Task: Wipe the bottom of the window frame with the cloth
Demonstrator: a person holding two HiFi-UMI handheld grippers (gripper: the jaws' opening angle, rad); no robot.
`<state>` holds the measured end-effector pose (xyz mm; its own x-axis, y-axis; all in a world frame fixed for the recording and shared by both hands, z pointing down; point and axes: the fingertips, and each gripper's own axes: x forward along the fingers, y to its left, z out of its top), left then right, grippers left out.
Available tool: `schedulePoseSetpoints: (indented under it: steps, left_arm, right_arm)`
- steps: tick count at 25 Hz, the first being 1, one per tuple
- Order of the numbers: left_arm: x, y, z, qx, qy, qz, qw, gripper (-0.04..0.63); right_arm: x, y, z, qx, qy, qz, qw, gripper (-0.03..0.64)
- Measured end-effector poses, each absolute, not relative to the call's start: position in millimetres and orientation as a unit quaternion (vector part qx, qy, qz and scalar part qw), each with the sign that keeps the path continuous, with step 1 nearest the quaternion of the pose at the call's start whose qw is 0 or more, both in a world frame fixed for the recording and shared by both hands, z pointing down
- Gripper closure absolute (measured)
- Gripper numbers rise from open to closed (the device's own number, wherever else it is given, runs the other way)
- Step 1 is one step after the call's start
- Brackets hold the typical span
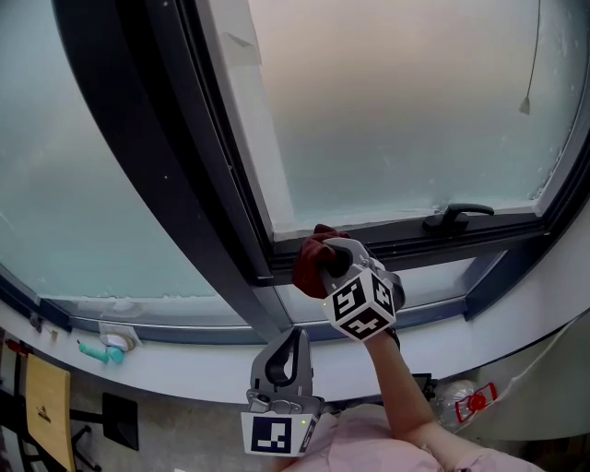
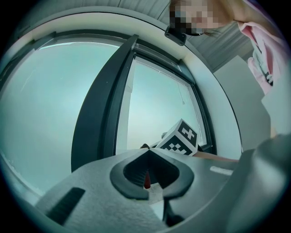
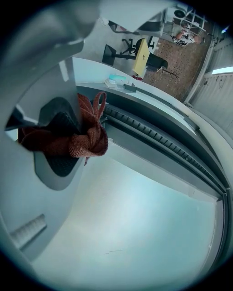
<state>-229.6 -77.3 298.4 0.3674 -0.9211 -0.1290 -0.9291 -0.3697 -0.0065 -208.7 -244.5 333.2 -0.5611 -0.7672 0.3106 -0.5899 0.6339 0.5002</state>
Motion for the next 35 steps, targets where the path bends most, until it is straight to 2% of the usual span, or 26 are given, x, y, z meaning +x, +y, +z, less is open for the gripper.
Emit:
schedulePoseSetpoints:
  steps: [20,35]
  left_arm:
    - [-174.0,-61.0,302.8,-0.816,0.575,0.04,0.05,0.601]
    - [-160.2,-56.3,306.5,-0.819,0.571,0.044,0.045,0.601]
  right_arm:
    - [-168.3,-244.1,336.1,0.382,-0.876,-0.16,0.247,0.551]
    - [-136.4,-246.4,336.8,0.405,-0.871,-0.148,0.237,0.551]
